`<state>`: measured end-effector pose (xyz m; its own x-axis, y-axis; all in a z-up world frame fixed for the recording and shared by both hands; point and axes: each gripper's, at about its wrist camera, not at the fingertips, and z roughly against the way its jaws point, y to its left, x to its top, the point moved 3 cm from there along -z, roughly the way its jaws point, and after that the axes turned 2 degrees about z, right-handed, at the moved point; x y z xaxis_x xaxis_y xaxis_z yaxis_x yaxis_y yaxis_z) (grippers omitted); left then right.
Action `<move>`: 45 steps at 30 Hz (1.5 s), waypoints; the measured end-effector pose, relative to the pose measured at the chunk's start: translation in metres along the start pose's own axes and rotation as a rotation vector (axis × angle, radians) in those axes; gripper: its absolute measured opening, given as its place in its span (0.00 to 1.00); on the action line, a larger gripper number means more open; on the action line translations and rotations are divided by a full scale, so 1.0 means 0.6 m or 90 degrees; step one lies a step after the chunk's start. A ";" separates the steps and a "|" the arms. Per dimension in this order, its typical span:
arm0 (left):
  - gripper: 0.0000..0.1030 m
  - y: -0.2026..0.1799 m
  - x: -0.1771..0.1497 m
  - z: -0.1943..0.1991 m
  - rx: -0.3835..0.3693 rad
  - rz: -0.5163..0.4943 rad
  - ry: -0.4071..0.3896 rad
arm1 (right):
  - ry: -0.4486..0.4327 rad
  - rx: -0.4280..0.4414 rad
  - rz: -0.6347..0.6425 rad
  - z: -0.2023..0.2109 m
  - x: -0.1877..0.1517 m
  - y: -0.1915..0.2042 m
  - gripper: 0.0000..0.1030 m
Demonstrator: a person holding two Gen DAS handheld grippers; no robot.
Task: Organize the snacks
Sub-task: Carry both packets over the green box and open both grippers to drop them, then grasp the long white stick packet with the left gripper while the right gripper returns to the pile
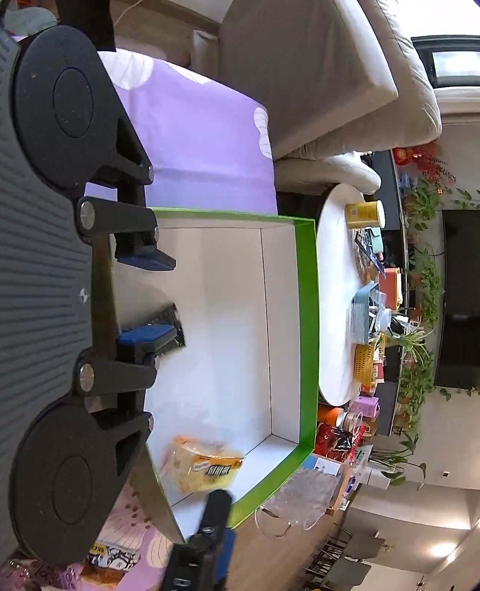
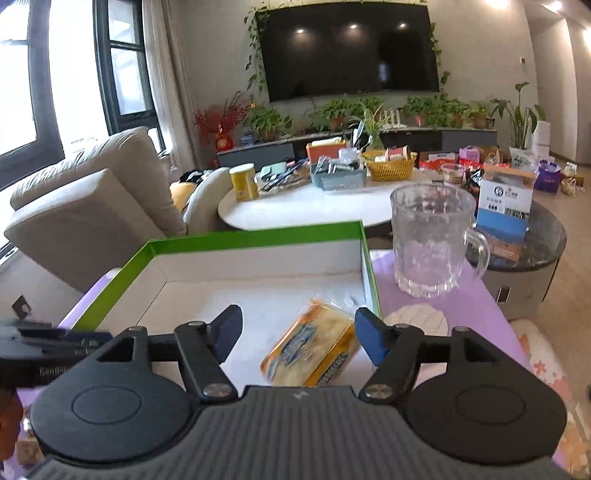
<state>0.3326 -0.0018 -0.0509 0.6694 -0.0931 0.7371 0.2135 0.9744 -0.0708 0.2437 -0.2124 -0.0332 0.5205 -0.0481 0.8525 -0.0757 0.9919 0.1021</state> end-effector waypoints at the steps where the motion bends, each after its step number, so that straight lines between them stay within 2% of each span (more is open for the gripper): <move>1: 0.30 0.002 0.000 0.004 0.004 0.000 -0.003 | 0.004 -0.003 0.003 0.004 -0.003 0.002 0.73; 4: 0.30 0.008 -0.004 0.030 0.013 -0.004 -0.017 | 0.012 -0.012 0.015 0.030 -0.017 0.006 0.73; 7: 0.30 0.024 -0.012 0.064 0.015 -0.004 -0.029 | -0.005 -0.016 0.038 0.065 -0.027 0.009 0.75; 13: 0.30 0.065 -0.057 0.121 0.013 -0.009 -0.032 | -0.029 -0.002 0.072 0.136 -0.051 0.017 0.75; 16: 0.30 0.089 -0.093 0.128 0.014 0.005 -0.012 | -0.030 -0.009 0.087 0.157 -0.062 0.023 0.75; 18: 0.30 0.098 -0.116 0.126 -0.006 0.006 0.009 | -0.031 -0.016 0.099 0.168 -0.072 0.028 0.75; 20: 0.30 0.098 -0.139 0.120 -0.025 -0.013 0.031 | -0.029 -0.018 0.109 0.178 -0.079 0.036 0.75; 23: 0.31 0.093 -0.168 0.112 -0.011 -0.040 0.050 | -0.021 -0.011 0.111 0.190 -0.090 0.045 0.75; 25: 0.31 0.089 -0.183 0.120 -0.009 -0.055 0.027 | -0.015 -0.002 0.114 0.196 -0.097 0.054 0.75; 29: 0.31 0.084 -0.208 0.132 -0.010 -0.070 0.040 | 0.002 0.018 0.123 0.207 -0.115 0.073 0.75; 32: 0.25 0.087 -0.229 0.155 -0.033 -0.058 0.049 | 0.016 0.039 0.129 0.208 -0.128 0.090 0.75; 36: 0.23 0.079 -0.265 0.196 -0.030 -0.072 0.046 | 0.047 0.104 0.118 0.209 -0.152 0.115 0.75; 39: 0.23 0.075 -0.290 0.228 -0.033 -0.060 0.047 | 0.068 0.139 0.106 0.206 -0.169 0.134 0.75; 45: 0.26 0.073 -0.318 0.269 -0.029 -0.045 0.063 | 0.118 0.160 0.086 0.173 -0.188 0.160 0.75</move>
<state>0.0997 0.0914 -0.0862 0.7180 -0.1826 0.6717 0.2933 0.9545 -0.0540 0.0894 -0.1237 -0.0660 0.6352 0.1274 0.7618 -0.3501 0.9267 0.1369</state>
